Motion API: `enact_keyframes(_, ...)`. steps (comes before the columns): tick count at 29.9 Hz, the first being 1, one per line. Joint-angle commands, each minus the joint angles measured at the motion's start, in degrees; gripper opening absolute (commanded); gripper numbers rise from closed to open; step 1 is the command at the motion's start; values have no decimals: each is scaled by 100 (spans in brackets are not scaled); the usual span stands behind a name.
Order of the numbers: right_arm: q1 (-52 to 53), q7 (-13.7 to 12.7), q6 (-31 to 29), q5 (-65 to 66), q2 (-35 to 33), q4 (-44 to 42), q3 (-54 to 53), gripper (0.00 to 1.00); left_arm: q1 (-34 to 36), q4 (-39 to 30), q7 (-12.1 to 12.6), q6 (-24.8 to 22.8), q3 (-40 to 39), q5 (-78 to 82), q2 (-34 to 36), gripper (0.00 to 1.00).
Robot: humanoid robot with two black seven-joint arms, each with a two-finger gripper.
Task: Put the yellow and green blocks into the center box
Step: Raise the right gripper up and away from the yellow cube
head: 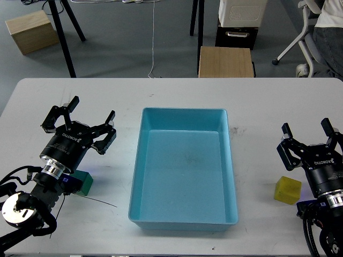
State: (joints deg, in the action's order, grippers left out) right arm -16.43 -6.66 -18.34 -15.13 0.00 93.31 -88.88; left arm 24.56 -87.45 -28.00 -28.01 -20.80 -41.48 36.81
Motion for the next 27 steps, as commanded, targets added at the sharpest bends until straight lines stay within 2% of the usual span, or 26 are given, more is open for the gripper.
enact_keyframes(1,-1,7,-12,10,0,-5,-6,99,-3,0,0,1,-3,-9,28,100)
enact_keyframes(8,61,-28,-179,211,0,-32,3,99,-21,18,0,1,-12,-1,28,100)
enact_keyframes(14,850,7,-355,2431,-60,-155,-129,99,-21,35,0,1,-3,8,45,100)
enact_keyframes(20,2282,51,-215,4982,-1579,-199,11,99,-21,44,0,1,-3,8,54,100)
enact_keyframes(24,3283,121,-12,6194,-3090,-461,1001,99,-12,62,0,1,-3,8,54,100)
enact_keyframes(26,3978,470,-47,7108,-3969,-585,1880,99,-12,70,0,1,-12,8,54,100)
enact_keyframes(27,4268,751,-39,7529,-4242,-612,2240,99,-12,79,0,1,-21,8,54,100)
